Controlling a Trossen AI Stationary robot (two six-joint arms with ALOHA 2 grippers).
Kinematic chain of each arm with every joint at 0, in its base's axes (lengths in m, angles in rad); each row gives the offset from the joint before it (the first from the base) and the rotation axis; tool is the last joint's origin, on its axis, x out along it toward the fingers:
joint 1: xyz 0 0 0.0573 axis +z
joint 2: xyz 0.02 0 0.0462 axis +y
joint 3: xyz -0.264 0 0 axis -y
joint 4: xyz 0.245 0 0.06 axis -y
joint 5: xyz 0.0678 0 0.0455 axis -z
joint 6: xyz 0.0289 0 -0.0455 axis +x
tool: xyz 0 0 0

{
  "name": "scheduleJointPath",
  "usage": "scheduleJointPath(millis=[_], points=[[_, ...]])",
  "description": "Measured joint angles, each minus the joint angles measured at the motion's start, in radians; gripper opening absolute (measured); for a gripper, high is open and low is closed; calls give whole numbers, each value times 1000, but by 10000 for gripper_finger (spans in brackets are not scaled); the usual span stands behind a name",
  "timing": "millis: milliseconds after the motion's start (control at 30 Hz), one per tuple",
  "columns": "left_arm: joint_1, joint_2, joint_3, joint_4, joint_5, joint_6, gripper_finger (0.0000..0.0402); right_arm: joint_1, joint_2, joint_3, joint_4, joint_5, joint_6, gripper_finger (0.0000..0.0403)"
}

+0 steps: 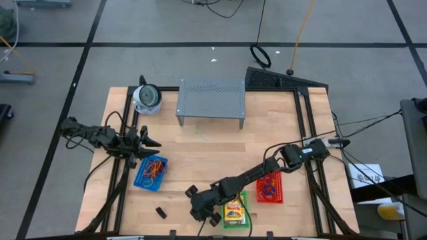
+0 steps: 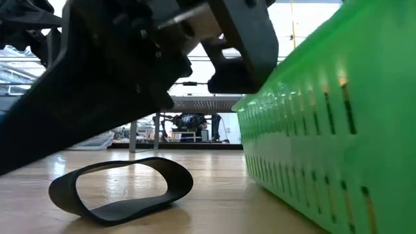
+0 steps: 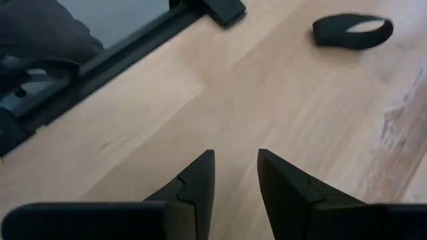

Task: Pick & Place Office Desk Supplies
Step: Put the black rubber band into the blue bin

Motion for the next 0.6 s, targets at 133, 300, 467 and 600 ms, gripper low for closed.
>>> scheduleJointPath(millis=[133,300,467,600], points=[[0,0,0,0,0,0,154,-2,0,0,-52,0,-5,102],[0,0,0,0,0,0,154,-3,-3,2,-112,3,-12,102],[0,0,0,0,0,0,154,-2,-24,1,-110,7,-25,102],[0,0,0,1,0,0,154,-3,-64,1,-81,8,-19,102]])
